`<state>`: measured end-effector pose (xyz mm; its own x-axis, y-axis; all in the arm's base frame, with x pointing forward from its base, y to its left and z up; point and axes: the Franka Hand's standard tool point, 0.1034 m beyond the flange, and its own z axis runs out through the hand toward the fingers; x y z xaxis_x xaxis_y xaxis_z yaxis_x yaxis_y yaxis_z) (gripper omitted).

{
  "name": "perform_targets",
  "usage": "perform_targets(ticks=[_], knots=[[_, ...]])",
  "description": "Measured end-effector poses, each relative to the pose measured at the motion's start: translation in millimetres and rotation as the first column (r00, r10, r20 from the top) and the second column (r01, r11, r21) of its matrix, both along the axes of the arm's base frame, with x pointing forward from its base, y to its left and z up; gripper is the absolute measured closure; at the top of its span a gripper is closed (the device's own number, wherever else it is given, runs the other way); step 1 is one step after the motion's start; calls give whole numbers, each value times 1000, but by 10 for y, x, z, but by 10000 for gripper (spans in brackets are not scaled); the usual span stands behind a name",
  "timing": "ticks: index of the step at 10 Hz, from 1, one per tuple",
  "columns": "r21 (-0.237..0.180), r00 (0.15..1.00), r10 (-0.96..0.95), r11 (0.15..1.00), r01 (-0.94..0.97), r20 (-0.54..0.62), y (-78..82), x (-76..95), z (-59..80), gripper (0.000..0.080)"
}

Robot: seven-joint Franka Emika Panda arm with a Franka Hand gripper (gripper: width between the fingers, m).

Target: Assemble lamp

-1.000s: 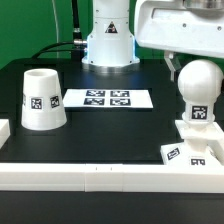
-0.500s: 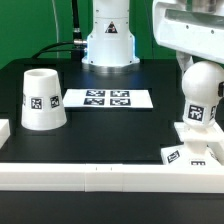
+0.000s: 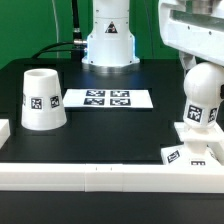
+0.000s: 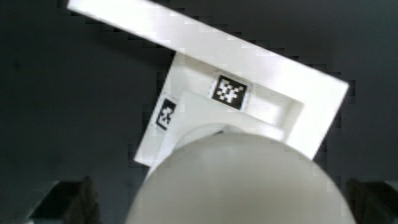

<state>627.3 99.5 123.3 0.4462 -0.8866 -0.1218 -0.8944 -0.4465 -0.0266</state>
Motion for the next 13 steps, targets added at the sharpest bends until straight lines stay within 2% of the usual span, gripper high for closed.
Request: perform_targets(ticks=[4,7,8,10,11,12,13], knots=[[0,950,311,950,-311,40,12,-4,-7,101],[-5,853,518,855,-519,66,9,-5,-11,101],[-15,783,618,785,-619,71,-5,-12,-11,101],[-58,592,804,594,-802,57,-57,-12,-1,101],[-72,484,873,487,-870,59,-88,5,4,101],[-100,334,941,338,-936,57,-109,33,6,101],[-104,281,958,285,-953,57,-107,41,12,101]])
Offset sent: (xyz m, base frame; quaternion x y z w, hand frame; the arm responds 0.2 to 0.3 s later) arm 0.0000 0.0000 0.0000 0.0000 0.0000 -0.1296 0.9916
